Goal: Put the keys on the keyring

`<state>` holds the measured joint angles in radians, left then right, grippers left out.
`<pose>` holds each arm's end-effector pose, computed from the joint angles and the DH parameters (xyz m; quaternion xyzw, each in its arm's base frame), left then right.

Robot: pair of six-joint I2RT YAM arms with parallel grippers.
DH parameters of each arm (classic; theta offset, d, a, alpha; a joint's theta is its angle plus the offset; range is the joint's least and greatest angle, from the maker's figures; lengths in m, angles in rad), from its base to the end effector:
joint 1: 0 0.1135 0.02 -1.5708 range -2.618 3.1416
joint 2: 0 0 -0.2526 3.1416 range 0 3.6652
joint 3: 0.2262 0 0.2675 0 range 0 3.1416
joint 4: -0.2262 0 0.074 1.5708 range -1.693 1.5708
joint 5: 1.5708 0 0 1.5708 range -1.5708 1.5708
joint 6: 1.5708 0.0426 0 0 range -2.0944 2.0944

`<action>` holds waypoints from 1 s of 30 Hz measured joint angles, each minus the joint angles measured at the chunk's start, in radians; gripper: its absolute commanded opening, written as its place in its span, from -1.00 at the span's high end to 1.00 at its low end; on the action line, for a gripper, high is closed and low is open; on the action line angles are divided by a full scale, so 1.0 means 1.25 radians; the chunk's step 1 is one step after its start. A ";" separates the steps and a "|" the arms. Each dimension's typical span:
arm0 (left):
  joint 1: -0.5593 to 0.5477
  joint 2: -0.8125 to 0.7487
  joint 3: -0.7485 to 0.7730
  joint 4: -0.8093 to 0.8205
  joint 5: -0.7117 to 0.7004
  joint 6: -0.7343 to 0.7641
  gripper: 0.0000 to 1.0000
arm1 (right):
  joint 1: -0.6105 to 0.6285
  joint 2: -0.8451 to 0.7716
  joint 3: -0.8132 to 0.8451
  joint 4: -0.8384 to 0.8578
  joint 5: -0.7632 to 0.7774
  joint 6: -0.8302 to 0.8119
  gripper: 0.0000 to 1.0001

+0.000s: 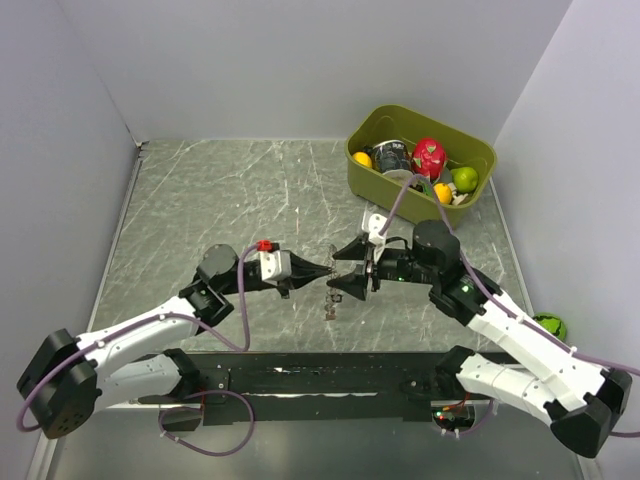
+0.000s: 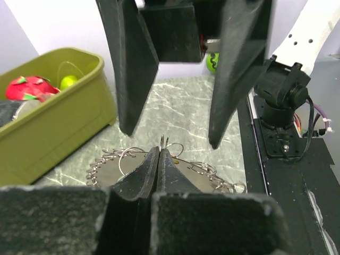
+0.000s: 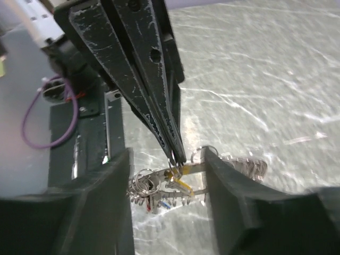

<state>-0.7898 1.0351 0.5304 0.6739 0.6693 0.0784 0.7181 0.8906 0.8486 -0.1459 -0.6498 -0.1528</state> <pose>0.1601 -0.1991 0.2753 0.4839 0.4470 -0.4499 0.6030 0.1563 0.1708 0.3387 -0.4925 0.5760 0.4047 0.5117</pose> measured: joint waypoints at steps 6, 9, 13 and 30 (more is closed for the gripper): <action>-0.001 0.080 0.031 0.016 0.008 0.000 0.98 | -0.001 -0.078 -0.042 0.026 0.100 0.027 -0.72; -0.002 0.136 0.055 0.046 0.018 -0.008 0.98 | -0.001 -0.108 -0.052 0.027 0.135 0.037 -0.76; -0.002 0.232 0.090 0.129 0.042 -0.032 0.98 | -0.002 -0.132 -0.052 0.026 0.168 0.045 -0.82; -0.001 0.580 0.137 0.450 0.042 -0.182 0.98 | -0.005 -0.170 -0.057 0.008 0.235 0.057 -0.96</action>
<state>-0.7914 1.7599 0.7017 1.2366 0.7216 -0.1486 0.7124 0.6777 0.7773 -0.1356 -0.3557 -0.0818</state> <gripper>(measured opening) 0.023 0.976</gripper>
